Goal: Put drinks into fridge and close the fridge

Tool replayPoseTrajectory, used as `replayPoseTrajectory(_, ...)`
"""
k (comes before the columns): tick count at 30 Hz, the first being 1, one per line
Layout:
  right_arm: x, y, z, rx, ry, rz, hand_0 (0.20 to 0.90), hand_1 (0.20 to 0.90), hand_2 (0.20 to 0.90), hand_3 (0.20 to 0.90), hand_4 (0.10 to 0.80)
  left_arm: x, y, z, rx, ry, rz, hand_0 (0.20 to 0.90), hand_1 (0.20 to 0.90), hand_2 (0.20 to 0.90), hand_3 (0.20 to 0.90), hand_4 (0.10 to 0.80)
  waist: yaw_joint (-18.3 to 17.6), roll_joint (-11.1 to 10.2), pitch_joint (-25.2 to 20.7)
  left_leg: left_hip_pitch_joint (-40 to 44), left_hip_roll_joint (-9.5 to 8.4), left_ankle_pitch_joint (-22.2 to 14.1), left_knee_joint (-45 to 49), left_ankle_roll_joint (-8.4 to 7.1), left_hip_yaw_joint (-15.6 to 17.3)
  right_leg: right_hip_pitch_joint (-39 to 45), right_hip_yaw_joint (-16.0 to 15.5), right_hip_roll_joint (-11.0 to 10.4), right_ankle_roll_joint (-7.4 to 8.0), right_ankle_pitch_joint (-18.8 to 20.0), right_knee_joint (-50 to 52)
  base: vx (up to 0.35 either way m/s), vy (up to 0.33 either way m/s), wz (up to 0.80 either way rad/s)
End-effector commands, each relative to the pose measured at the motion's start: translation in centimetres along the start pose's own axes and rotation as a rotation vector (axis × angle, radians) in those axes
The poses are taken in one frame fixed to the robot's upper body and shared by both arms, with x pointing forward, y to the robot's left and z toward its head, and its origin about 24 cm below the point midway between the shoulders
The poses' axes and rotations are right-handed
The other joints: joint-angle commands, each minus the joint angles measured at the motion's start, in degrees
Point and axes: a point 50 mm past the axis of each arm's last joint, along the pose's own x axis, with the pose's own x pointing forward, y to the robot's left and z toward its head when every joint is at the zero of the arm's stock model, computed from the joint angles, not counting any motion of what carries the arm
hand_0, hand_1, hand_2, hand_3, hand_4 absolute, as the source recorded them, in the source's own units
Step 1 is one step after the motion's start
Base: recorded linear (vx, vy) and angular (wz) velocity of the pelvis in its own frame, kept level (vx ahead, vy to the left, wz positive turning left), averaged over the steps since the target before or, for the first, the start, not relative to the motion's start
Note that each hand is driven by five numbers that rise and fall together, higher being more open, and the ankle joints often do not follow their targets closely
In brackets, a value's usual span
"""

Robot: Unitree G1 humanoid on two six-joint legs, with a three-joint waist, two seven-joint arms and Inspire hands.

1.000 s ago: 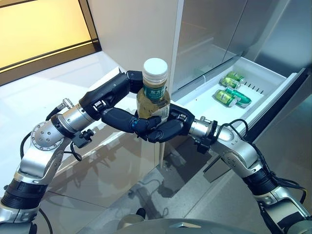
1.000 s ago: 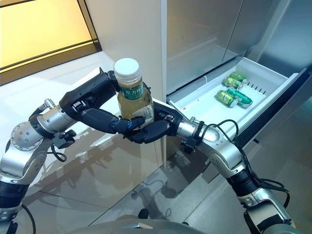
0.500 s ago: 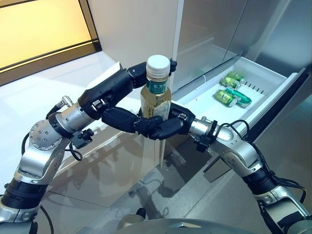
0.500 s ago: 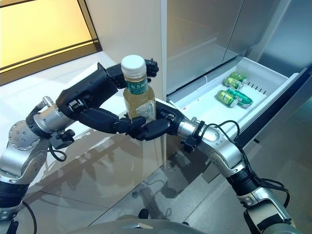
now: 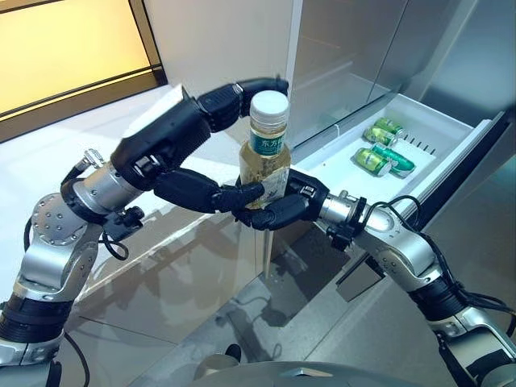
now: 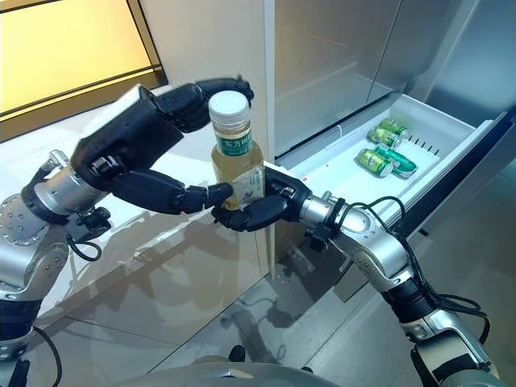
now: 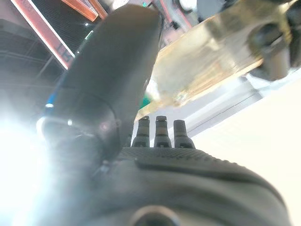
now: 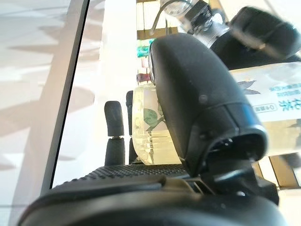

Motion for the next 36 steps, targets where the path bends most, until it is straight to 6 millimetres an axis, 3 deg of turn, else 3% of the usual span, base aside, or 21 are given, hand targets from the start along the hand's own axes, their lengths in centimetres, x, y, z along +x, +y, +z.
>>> replayPoseTrajectory(1, -0.3, 1.0, 10.5, -0.191, -0.523, 0.089, 0.300, 0.300, 0.300, 0.200, 0.100, -0.5, 1.9, 2.2, 0.052, -0.140, 0.100, 0.900, 0.900, 0.900, 0.900, 0.800, -1.1, -1.2, -5.9, 0.6, -5.20, -3.0, 0.1, 4.58, 2.4, -0.9, 2.2, 0.5, 0.83, 1.6, 0.9, 0.000, 0.000, 0.00)
replayPoseTrajectory(10, -2.1, 0.4, 12.3, -0.275, -0.585, 0.021, 0.300, 0.300, 0.300, 0.200, 0.100, -1.3, 2.1, 2.0, -0.012, -0.140, 0.123, 0.900, 0.900, 0.900, 0.900, 0.800, -1.5, -1.3, -5.9, 0.4, -5.20, -3.1, 0.1, 4.59, 2.5, -1.0, 2.3, 0.5, 0.89, 1.7, 0.8, 0.000, 0.000, 0.00)
replayPoseTrajectory(14, -3.0, 0.1, 12.8, -0.323, -0.614, -0.036, 0.300, 0.300, 0.300, 0.200, 0.100, -1.9, 1.8, 1.5, -0.176, -0.206, 0.169, 0.900, 0.900, 0.900, 0.900, 0.800, -1.9, -1.5, -5.9, 0.4, -5.16, -3.2, 0.1, 4.62, 2.5, -1.2, 2.6, 0.6, 0.82, 1.7, 1.0, 0.000, 0.000, 0.00)
replayPoseTrajectory(23, -5.1, -0.8, 13.8, -0.389, -0.663, -0.185, 0.300, 0.300, 0.300, 0.200, 0.100, -2.9, -0.5, -1.4, -0.474, -0.244, 0.269, 0.900, 0.900, 0.900, 0.900, 0.800, -3.1, -2.1, -5.9, 0.6, -5.14, -3.4, 0.1, 4.77, 2.8, -1.5, 3.6, 0.9, 0.62, 1.9, 1.0, -0.008, 0.001, -0.01)
replayPoseTrajectory(32, -7.6, -2.0, 14.2, -0.410, -0.682, -0.354, 0.300, 0.300, 0.300, 0.200, 0.100, -3.8, -2.5, -2.8, -0.722, -0.297, 0.284, 0.900, 0.900, 0.900, 0.900, 0.800, -3.7, -2.6, -5.8, 0.2, -4.99, -3.2, 0.1, 4.67, 3.3, -2.2, 4.3, 1.1, 0.54, 2.4, 0.9, -0.032, 0.008, -0.06)
replayPoseTrajectory(36, -9.0, -2.7, 14.0, -0.417, -0.687, -0.468, 0.300, 0.300, 0.300, 0.200, 0.100, -3.0, -5.6, -3.7, -0.996, -0.369, 0.182, 0.900, 0.900, 0.900, 0.900, 0.800, -4.3, -2.7, -5.3, 0.2, -4.86, -3.4, 0.1, 4.70, 3.7, -2.5, 4.9, 1.2, 0.51, 2.6, 1.0, -0.042, 0.004, -0.02)
